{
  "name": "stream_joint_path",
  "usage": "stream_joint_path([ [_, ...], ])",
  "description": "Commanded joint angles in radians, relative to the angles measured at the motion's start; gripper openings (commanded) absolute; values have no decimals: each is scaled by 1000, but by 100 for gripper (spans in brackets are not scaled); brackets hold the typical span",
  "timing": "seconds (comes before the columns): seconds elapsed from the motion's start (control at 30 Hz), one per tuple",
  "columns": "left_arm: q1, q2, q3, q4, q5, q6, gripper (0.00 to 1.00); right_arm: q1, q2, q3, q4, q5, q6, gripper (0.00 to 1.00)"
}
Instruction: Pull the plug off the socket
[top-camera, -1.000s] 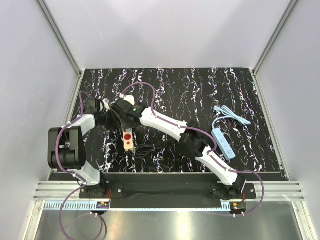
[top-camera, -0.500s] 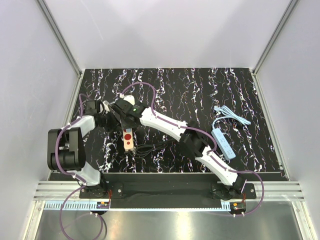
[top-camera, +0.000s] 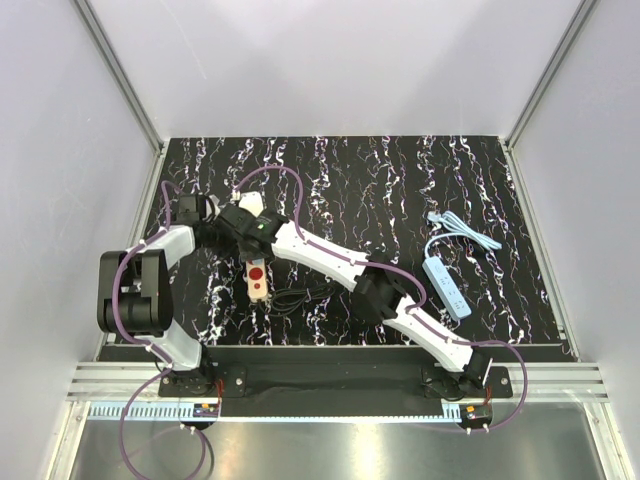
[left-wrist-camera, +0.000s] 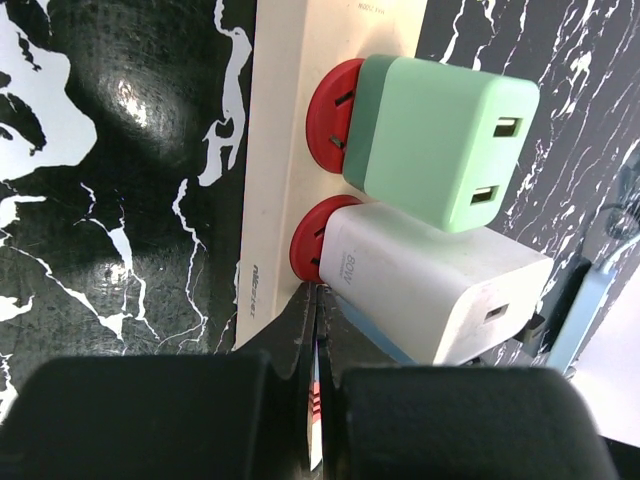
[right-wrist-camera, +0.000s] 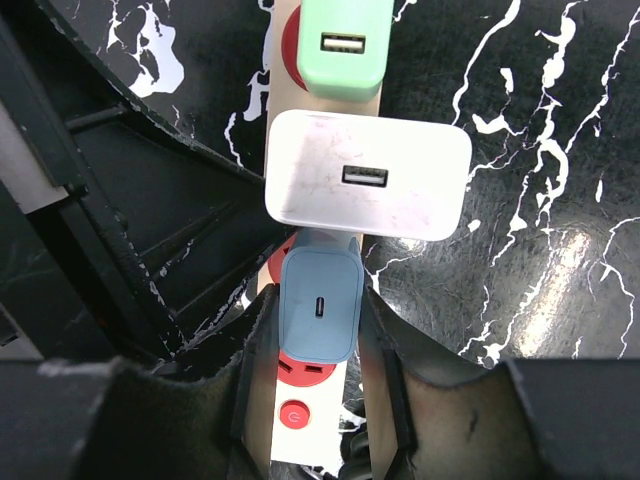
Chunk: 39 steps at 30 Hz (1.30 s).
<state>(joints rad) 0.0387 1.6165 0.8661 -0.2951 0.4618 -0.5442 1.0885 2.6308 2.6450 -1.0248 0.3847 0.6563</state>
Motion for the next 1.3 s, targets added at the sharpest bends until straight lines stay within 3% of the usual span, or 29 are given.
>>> stream_joint_path([
  [0.0, -39, 65, -16, -108, -133, 12, 0, 17, -77, 101, 112, 89, -30, 0],
  [0.33, -59, 68, -10, -110, -149, 3, 0, 34, -95, 151, 186, 36, -89, 0],
  [0.43, -59, 71, -7, -110, -149, 3, 0, 57, -132, 95, 216, -21, -148, 0],
  [0.57, -57, 80, 4, -113, -141, 7, 0, 91, -236, -171, 398, -75, -194, 0],
  [0.63, -57, 85, 8, -114, -134, 10, 0, 90, -252, -210, 437, -95, -199, 0],
  [0.77, -57, 91, 16, -113, -126, 18, 0, 74, -90, 66, 280, -86, -288, 0],
  [0.83, -57, 95, 20, -113, -124, 18, 0, 59, -100, 47, 220, -89, -220, 0],
  [0.93, -57, 102, 30, -116, -127, 21, 0, 7, -358, -309, 429, -170, -88, 0],
  [0.97, -57, 103, 31, -118, -127, 24, 0, -10, -417, -538, 606, -203, -48, 0],
  [1.07, -57, 108, 36, -119, -133, 26, 0, -102, -556, -793, 782, -317, 80, 0],
  [1.13, -57, 109, 39, -119, -129, 24, 0, -113, -534, -769, 751, -319, 21, 0],
  [1.27, -59, 114, 53, -119, -118, 16, 0, -38, -375, -422, 452, -243, -93, 0],
])
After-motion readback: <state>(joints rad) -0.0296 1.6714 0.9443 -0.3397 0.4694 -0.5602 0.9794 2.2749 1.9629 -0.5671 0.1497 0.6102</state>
